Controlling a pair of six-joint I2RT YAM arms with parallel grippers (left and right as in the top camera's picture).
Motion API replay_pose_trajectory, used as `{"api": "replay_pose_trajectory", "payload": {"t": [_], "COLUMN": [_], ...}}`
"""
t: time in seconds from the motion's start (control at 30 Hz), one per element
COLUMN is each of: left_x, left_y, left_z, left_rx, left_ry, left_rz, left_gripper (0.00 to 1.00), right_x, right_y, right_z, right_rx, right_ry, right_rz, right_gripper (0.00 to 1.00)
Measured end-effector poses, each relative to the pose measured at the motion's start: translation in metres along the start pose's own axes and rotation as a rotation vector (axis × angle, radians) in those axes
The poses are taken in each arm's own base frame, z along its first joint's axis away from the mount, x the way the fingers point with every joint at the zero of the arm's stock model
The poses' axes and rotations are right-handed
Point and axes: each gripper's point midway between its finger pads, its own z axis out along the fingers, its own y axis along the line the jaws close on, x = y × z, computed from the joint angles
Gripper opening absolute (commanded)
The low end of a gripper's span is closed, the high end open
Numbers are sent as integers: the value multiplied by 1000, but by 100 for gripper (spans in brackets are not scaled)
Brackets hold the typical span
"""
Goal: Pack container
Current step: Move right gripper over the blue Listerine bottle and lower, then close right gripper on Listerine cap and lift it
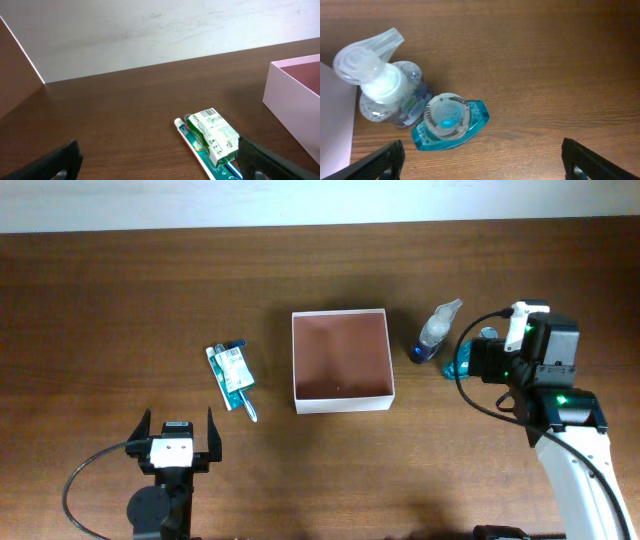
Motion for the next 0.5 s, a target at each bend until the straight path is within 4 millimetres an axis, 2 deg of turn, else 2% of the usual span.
{"api": "replay_pose_trajectory", "payload": {"t": [0.17, 0.27, 0.33, 0.4, 0.5], "left_x": [0, 0, 0, 0, 0], "left_y": [0, 0, 0, 0, 0], "left_z": [0, 0, 0, 0, 0], "left_rx": [0, 0, 0, 0, 0], "left_ry": [0, 0, 0, 0, 0], "left_rz": [0, 0, 0, 0, 0], "left_gripper": [99, 99, 99, 99, 99], "right_x": [-2, 1, 4, 6, 6], "right_y": [15, 23, 26, 27, 28], "right_z": [12, 21, 29, 34, 36], "right_rx": [-90, -132, -147, -155, -159], "right_ry": [-2, 12, 24, 34, 33], "right_rz": [-48, -95, -127, -136, -146], "right_gripper": [77, 62, 56, 52, 53]}}
